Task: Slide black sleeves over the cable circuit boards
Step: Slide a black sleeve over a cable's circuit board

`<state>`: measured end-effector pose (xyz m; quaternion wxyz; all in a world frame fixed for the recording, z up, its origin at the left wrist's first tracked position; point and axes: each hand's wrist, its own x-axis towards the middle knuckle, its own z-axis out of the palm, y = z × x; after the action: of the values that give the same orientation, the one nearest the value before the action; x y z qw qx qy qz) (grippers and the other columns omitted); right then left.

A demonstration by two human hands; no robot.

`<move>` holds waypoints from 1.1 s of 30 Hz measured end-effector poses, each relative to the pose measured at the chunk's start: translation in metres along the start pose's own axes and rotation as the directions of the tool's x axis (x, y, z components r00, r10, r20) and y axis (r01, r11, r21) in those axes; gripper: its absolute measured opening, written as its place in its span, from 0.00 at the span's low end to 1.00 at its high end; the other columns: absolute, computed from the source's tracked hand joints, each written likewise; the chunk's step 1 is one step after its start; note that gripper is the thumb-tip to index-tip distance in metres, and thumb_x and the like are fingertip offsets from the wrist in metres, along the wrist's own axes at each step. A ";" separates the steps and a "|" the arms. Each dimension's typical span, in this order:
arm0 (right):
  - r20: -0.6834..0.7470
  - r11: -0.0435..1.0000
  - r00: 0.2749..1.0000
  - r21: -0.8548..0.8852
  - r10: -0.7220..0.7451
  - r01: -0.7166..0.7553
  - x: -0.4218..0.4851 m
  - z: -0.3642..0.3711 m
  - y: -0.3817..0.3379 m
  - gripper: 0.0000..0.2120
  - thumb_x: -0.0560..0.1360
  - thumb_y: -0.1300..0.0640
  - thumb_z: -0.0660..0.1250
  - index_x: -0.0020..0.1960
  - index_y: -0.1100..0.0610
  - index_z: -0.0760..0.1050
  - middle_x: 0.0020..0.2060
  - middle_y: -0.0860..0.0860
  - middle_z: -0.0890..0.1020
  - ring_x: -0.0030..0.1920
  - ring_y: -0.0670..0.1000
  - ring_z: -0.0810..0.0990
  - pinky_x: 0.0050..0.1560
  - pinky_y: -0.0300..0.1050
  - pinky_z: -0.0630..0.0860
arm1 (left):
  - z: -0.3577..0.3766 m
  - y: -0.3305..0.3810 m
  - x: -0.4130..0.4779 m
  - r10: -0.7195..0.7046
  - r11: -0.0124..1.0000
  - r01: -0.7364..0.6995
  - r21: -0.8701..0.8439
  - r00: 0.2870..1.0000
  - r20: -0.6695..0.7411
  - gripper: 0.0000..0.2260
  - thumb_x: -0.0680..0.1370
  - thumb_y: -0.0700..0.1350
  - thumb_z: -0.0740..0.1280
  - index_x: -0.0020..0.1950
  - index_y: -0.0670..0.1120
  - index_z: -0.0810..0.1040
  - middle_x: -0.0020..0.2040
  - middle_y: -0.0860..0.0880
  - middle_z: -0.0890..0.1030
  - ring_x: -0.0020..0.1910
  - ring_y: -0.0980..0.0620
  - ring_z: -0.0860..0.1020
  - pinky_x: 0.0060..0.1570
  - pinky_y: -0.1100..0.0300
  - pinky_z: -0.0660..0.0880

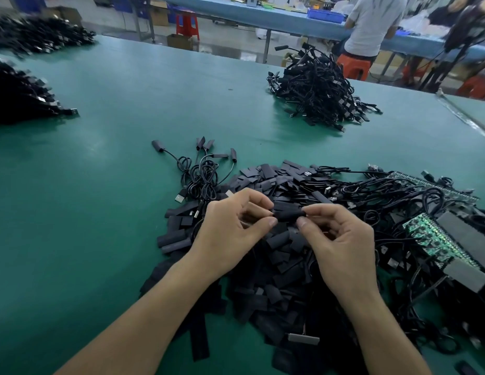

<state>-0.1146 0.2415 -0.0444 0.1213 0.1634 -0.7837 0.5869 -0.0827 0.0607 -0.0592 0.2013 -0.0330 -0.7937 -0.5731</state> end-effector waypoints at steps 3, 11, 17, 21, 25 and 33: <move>-0.054 0.983 0.998 0.183 0.035 -0.024 0.003 -0.004 -0.006 0.13 0.74 0.65 0.73 0.43 0.47 0.82 0.37 0.48 0.85 0.37 0.45 0.83 0.39 0.34 0.78 | -0.005 0.005 0.000 0.232 0.888 -0.225 0.400 0.972 0.031 0.08 0.75 0.55 0.71 0.51 0.54 0.83 0.41 0.58 0.84 0.40 0.61 0.81 0.39 0.63 0.77; -0.114 0.985 0.993 -0.174 -0.010 -0.010 0.006 -0.018 -0.008 0.09 0.75 0.59 0.73 0.48 0.45 0.81 0.34 0.42 0.83 0.38 0.41 0.83 0.41 0.29 0.76 | -0.018 0.021 0.034 0.134 0.846 -0.030 0.532 0.978 -0.159 0.13 0.81 0.54 0.65 0.42 0.51 0.84 0.26 0.55 0.79 0.24 0.56 0.77 0.29 0.59 0.76; -0.248 0.656 0.968 -0.736 -0.034 -0.166 0.013 -0.047 -0.004 0.10 0.76 0.59 0.68 0.55 0.52 0.82 0.50 0.52 0.84 0.53 0.57 0.79 0.57 0.55 0.72 | -0.046 -0.010 0.095 -0.368 0.910 0.410 0.058 0.865 -0.341 0.11 0.81 0.44 0.65 0.42 0.43 0.83 0.25 0.52 0.81 0.21 0.57 0.77 0.23 0.63 0.73; -0.375 0.506 0.911 -0.759 0.173 -0.409 0.016 -0.061 -0.004 0.20 0.76 0.61 0.66 0.67 0.50 0.76 0.71 0.57 0.68 0.72 0.59 0.61 0.72 0.59 0.53 | -0.059 -0.036 0.105 -0.412 0.811 0.540 0.226 0.800 -0.435 0.09 0.81 0.49 0.65 0.52 0.47 0.82 0.29 0.54 0.83 0.38 0.53 0.82 0.47 0.52 0.80; -0.388 0.468 0.894 -0.762 0.223 -0.447 0.016 -0.062 -0.003 0.27 0.75 0.63 0.64 0.71 0.46 0.69 0.77 0.54 0.55 0.76 0.57 0.48 0.73 0.63 0.47 | -0.055 -0.031 0.102 -0.313 0.682 0.498 0.535 0.860 -0.402 0.16 0.80 0.60 0.62 0.57 0.53 0.83 0.53 0.44 0.84 0.55 0.41 0.80 0.50 0.51 0.74; -0.298 0.596 0.955 -0.768 -0.010 -0.234 0.016 -0.062 0.000 0.24 0.73 0.72 0.64 0.60 0.50 0.81 0.56 0.55 0.82 0.55 0.61 0.76 0.57 0.58 0.69 | -0.041 -0.014 0.083 0.065 0.570 0.189 0.800 0.960 -0.273 0.14 0.80 0.56 0.65 0.56 0.50 0.83 0.55 0.46 0.78 0.56 0.43 0.75 0.52 0.49 0.71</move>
<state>-0.1294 0.2990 -0.0213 0.2496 -0.0397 -0.9468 0.1993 -0.1511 0.0033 -0.0315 0.2800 0.1709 -0.9332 -0.1466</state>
